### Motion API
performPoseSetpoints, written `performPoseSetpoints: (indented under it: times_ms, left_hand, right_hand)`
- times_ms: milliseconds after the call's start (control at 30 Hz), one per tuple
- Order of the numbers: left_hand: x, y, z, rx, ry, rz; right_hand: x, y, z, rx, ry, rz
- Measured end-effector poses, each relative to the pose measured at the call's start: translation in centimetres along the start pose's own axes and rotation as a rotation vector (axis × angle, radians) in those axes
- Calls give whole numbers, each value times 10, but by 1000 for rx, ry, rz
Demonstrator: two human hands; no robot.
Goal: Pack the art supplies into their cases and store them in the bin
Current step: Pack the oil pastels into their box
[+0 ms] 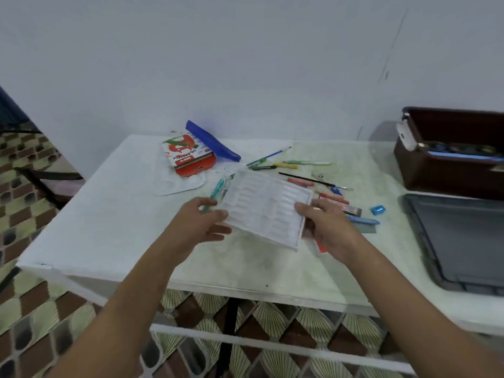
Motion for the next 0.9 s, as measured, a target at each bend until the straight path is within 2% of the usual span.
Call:
performPoseSetpoints:
  times_ms: [67,200,400,467,567,667,767,900]
  left_hand:
    - [3,-18,-4,33,7,3]
    - [0,-41,3,-32,-69,-14]
    - [-10,-49,-5,-197,-175,-11]
    - [-16,-49,-10,-290,-126,-51]
    - [-25,-40,-9,-544,62,-180]
    - [-22,-33,-9,-591,135,-281]
    - [-12,-35,-17,-769,58,-370]
    - [-8,-54,-31,-1091,-138,-371]
  right_hand:
    - [17,20,8,24,8,-27]
    - [49,45,15,369,-23,-19]
    - [67,54,1,602,-133,86]
    - [65,57,-2,696,-102,118]
    - [59,57,-4,862,-44,213]
    - [56,58,-10,990,-21,268]
    - [55,57,-14,1046,5,304]
    - [47,55,-20,1130,13,346]
Point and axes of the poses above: each hand's wrist, its own x-axis away from the middle knuckle, its own z-axis out of the back of the hand, y = z × x, the point moved 7 cm from there along -x, towards the middle knuckle, and after that the axes turned 7 degrees about -x, right-handed, at the moved point
